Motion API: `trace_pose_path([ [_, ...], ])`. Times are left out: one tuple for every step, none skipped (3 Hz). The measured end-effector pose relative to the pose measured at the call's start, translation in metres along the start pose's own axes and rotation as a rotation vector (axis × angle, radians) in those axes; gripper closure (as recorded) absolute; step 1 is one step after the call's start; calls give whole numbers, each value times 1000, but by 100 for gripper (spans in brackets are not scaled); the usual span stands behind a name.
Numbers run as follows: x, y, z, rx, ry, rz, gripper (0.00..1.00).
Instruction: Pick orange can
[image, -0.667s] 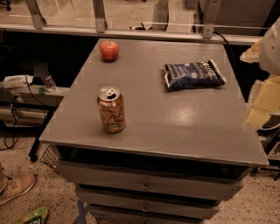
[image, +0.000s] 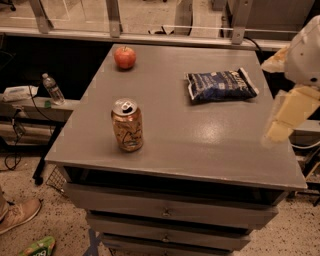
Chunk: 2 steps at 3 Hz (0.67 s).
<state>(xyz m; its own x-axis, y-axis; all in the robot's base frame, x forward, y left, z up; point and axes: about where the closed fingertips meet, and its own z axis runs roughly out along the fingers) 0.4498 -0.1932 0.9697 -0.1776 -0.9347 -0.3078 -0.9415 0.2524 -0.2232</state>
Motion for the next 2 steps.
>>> trace_pose_path([
  [-41, -6, 36, -64, -212, -10, 0],
  [-102, 5, 76, -184, -441, -23, 0],
])
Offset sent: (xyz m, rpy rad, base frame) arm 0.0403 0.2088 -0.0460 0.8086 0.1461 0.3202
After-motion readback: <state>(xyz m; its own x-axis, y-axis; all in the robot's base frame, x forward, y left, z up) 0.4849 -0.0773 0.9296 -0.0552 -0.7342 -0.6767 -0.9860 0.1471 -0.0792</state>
